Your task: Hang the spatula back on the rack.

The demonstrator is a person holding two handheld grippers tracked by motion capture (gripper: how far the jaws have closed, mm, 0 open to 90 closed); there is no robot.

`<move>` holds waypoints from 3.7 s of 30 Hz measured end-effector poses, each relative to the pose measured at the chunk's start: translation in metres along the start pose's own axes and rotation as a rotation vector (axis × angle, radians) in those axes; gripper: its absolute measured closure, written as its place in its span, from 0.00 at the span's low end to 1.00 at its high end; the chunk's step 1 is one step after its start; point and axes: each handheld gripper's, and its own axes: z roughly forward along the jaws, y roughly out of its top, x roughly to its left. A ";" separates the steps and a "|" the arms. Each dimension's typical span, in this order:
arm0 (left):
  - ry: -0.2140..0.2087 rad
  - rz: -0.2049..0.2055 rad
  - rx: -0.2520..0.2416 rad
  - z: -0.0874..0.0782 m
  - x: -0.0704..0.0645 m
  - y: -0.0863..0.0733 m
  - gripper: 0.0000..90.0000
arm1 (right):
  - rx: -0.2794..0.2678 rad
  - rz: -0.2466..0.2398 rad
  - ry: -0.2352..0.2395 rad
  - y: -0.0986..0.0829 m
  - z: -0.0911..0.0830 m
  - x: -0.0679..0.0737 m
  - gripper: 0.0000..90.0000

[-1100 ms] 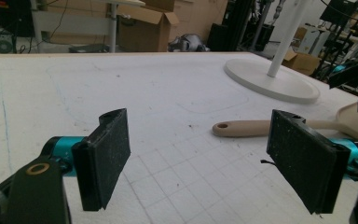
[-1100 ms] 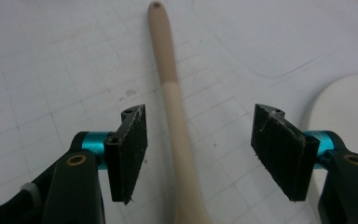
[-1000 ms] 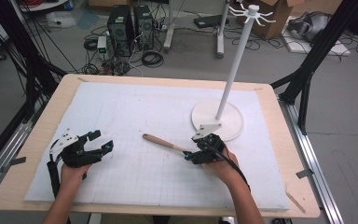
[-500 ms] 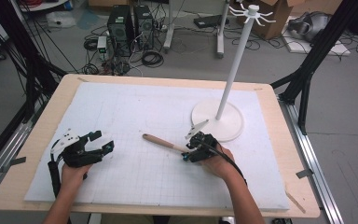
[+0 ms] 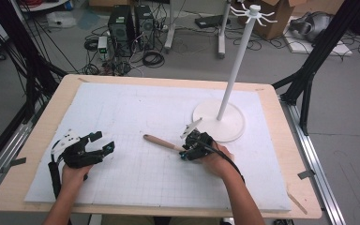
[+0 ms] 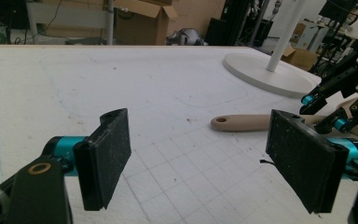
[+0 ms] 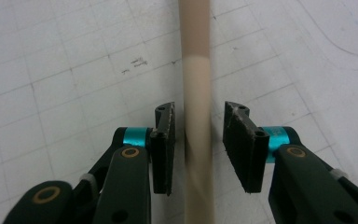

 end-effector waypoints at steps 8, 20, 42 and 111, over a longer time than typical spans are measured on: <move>0.002 0.001 0.000 0.000 0.000 0.000 0.25 | 0.010 0.017 0.026 0.002 0.000 -0.002 0.86; 0.003 0.000 0.002 0.000 0.001 -0.001 0.25 | -0.052 0.013 -0.047 0.001 -0.018 0.000 0.87; -0.001 -0.001 0.004 0.001 0.001 -0.002 0.26 | -0.379 0.152 -0.221 -0.016 -0.106 -0.010 0.87; -0.010 0.005 -0.007 0.001 -0.002 -0.003 0.26 | -0.839 0.387 -0.588 -0.049 -0.223 -0.050 0.87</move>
